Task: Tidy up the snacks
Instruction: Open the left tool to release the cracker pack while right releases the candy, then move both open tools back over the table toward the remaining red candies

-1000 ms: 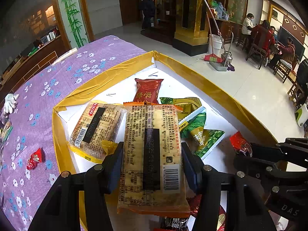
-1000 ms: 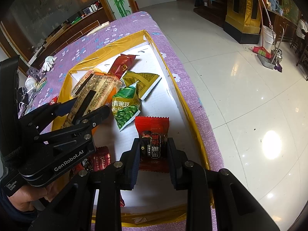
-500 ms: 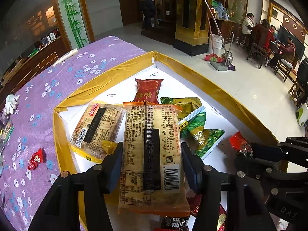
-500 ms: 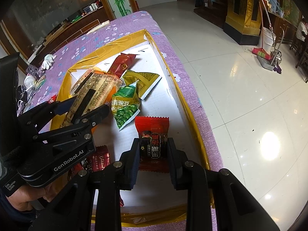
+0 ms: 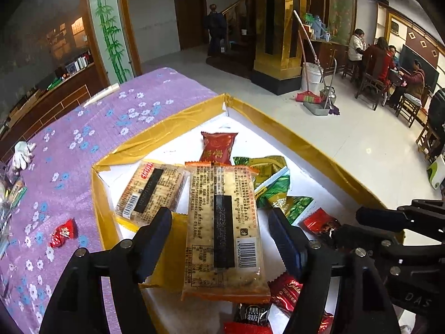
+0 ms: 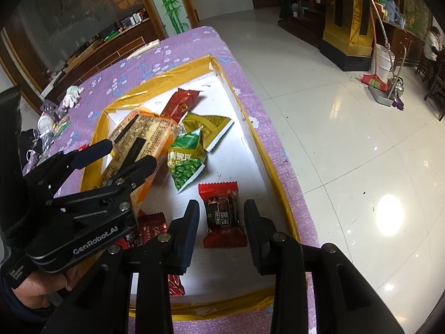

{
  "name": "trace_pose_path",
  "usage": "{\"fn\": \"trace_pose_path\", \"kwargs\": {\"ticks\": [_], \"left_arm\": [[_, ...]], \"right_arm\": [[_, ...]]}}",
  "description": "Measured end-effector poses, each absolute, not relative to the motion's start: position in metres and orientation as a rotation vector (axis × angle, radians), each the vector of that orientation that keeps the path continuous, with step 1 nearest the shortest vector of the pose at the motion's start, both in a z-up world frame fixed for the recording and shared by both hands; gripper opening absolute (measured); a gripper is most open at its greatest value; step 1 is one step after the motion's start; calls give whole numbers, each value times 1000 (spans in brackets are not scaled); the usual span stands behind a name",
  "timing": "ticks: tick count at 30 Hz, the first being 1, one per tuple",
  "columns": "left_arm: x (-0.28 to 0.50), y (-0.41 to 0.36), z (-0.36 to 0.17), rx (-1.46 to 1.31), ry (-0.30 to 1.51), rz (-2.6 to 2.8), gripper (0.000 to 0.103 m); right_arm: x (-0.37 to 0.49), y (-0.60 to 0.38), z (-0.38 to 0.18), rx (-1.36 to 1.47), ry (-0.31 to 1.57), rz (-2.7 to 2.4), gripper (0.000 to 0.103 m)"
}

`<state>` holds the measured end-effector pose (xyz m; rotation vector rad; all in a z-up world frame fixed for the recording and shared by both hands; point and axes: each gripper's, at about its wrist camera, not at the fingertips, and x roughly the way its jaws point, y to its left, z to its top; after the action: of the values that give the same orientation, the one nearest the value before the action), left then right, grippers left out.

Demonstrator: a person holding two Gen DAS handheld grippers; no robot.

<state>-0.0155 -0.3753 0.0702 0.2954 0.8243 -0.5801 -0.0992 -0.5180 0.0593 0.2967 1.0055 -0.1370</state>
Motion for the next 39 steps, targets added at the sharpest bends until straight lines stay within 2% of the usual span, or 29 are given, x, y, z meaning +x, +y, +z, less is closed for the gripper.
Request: {"fn": "trace_pose_path", "kwargs": {"ticks": [22,33,39], "left_arm": [[-35,-323,98,259,744,-556,75],[-35,-244,103,144,738,-456,75],[-37,-183,75,89,798,-342,75]], "right_arm": [[-97,-476,70,294,982,-148,32],[-92,-434,78,235,981,-126,32],[-92,-406,84,201,971,-106,32]]}}
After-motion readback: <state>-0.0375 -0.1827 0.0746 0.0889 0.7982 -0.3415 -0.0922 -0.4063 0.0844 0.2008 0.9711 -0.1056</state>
